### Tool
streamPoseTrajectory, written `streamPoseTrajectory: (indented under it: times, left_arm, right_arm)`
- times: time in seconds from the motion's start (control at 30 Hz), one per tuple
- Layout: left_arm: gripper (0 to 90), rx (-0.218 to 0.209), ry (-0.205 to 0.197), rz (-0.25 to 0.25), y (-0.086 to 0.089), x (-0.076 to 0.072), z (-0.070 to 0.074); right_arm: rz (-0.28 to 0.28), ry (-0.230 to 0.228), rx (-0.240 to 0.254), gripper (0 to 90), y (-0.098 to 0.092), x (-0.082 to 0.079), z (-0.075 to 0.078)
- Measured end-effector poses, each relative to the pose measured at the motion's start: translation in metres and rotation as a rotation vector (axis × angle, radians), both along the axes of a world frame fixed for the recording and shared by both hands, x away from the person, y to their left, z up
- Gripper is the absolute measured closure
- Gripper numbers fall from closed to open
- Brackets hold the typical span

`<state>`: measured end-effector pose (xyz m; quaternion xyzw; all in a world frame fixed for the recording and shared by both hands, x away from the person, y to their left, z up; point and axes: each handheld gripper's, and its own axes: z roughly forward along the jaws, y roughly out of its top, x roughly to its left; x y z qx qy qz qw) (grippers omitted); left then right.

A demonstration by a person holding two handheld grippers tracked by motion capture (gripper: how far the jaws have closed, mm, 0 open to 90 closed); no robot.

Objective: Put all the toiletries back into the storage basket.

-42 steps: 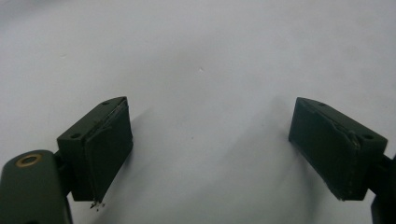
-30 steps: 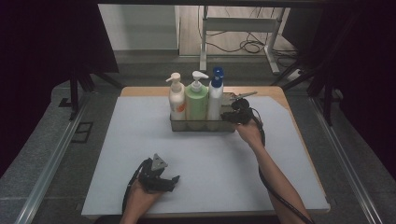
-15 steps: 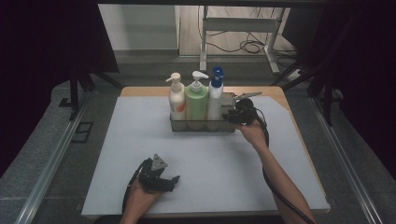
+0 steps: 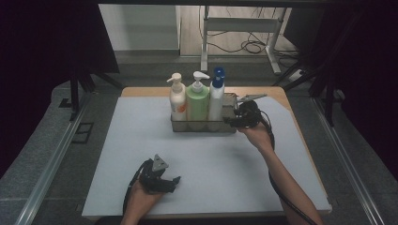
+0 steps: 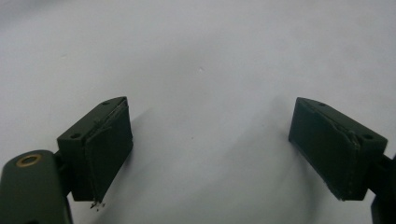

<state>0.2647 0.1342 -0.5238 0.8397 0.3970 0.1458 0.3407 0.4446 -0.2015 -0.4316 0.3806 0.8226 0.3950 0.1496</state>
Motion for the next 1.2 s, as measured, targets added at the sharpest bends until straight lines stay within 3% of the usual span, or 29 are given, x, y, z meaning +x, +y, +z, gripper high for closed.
streamPoseTrajectory:
  times: [0.47,0.83,1.07,1.2]
  left_arm:
    - [13.2,-0.001,0.001,0.002,0.000,0.000,0.000]
    - [13.2,-0.002,0.000,0.001,0.000,0.000,0.000]
    - [13.2,-0.002,-0.001,0.001,0.000,0.000,0.000]
    - [13.2,-0.002,0.000,0.002,0.000,0.000,0.000]
  right_arm:
    - [0.051,-0.033,-0.044,14.5,-0.009,-0.027,0.008]
    - [0.058,-0.058,-0.067,12.4,-0.026,-0.053,0.006]
    - [0.064,-0.064,-0.108,6.4,-0.033,-0.072,-0.003]
    - [0.064,-0.055,-0.107,3.3,-0.039,-0.082,-0.013]
